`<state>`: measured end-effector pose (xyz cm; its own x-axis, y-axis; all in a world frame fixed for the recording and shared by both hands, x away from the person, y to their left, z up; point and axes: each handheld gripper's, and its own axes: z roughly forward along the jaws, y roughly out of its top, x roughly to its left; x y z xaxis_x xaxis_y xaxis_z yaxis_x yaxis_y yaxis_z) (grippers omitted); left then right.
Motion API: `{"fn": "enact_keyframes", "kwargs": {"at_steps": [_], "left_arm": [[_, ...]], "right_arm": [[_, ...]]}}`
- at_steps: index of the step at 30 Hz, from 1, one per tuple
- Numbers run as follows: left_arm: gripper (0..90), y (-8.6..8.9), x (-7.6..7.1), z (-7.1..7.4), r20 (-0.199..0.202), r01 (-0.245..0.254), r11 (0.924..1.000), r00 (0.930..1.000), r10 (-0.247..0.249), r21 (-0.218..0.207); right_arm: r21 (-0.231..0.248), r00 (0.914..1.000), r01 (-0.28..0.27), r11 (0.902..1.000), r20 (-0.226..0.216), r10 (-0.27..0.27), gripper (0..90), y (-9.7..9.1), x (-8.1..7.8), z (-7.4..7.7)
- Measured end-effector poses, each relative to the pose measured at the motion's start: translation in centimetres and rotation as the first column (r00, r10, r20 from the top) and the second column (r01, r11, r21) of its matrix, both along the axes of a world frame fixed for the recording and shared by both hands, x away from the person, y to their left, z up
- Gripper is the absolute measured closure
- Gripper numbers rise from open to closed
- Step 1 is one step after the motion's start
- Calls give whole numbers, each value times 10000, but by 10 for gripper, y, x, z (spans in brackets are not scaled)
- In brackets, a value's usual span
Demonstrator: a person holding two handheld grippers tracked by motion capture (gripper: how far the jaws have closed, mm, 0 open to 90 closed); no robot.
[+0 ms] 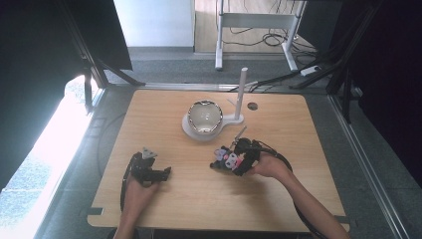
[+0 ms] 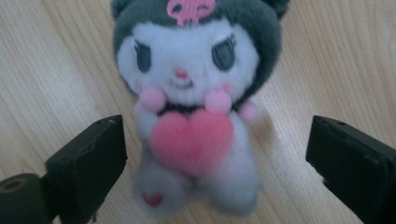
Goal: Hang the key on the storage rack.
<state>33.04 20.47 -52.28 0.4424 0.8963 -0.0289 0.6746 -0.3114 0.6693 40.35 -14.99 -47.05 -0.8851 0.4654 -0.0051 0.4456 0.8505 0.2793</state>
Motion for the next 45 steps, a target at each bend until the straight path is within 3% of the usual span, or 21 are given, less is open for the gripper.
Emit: {"fn": "enact_keyframes", "kwargs": {"at_steps": [9,13,18,28,33,45], "left_arm": [[53,0,0,0,-8,-8,10000,10000,8,-12],[53,0,0,0,0,-12,10000,10000,12,-8],[53,0,0,0,-2,-11,10000,10000,11,-7],[53,0,0,0,-2,1,10000,10000,-1,0],[53,0,0,0,-2,-14,10000,10000,14,-8],[53,0,0,0,8,-23,10000,10000,23,-35]], "right_arm": [[-923,9980,-276,9953,-594,222,213,23,8,-5],[-1502,9949,-570,9870,-907,436,342,33,10,-9],[-1998,9925,-854,9761,-1026,659,412,36,11,-9],[-1524,9918,-910,9841,-1032,757,428,26,18,10],[-1414,9916,-1075,9841,-872,958,427,17,19,30],[-937,9918,-961,9910,-931,874,427,-6,30,67]]}}
